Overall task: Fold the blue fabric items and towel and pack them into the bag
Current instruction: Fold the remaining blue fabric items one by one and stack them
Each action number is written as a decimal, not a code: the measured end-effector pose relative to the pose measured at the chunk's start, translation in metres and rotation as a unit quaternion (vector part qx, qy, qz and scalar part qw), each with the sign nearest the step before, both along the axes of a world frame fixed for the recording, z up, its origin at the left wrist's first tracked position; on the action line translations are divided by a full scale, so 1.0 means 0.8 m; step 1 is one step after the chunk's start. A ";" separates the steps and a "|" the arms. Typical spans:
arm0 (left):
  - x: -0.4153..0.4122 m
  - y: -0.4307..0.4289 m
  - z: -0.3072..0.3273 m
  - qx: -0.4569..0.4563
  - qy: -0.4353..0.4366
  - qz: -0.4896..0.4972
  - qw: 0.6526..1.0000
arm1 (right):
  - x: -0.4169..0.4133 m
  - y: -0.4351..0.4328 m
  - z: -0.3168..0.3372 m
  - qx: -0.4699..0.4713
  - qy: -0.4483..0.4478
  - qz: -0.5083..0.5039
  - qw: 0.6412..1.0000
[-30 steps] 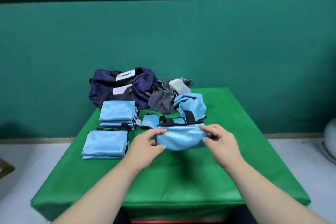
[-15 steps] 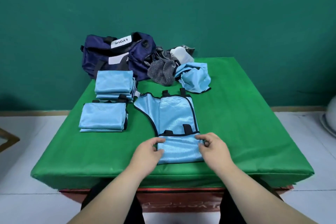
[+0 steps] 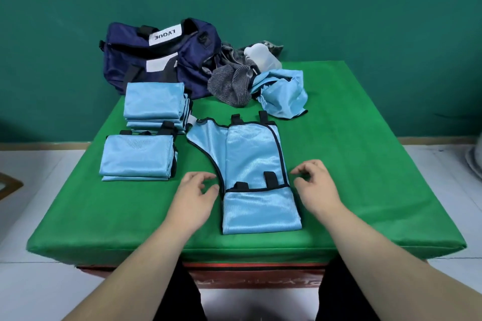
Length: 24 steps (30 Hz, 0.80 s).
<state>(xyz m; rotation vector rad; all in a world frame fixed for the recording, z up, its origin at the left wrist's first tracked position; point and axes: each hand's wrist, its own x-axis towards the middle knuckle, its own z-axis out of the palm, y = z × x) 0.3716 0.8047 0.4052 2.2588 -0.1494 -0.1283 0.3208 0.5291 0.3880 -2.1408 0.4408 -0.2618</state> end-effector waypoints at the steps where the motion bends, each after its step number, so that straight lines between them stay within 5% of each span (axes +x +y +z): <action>1: 0.008 0.000 0.001 0.014 0.003 -0.004 1.000 | 0.012 -0.006 0.001 -0.011 0.006 0.007 1.000; 11: 0.098 -0.026 0.008 0.047 0.091 0.077 0.992 | 0.070 -0.030 -0.028 -0.186 0.030 0.028 0.982; 18: 0.164 -0.060 0.012 0.056 0.160 0.167 0.971 | 0.071 -0.030 -0.035 -0.182 0.008 0.024 0.983; 24: 0.181 -0.058 0.001 0.106 0.130 0.131 0.977 | 0.071 -0.030 -0.038 -0.180 0.001 0.024 0.983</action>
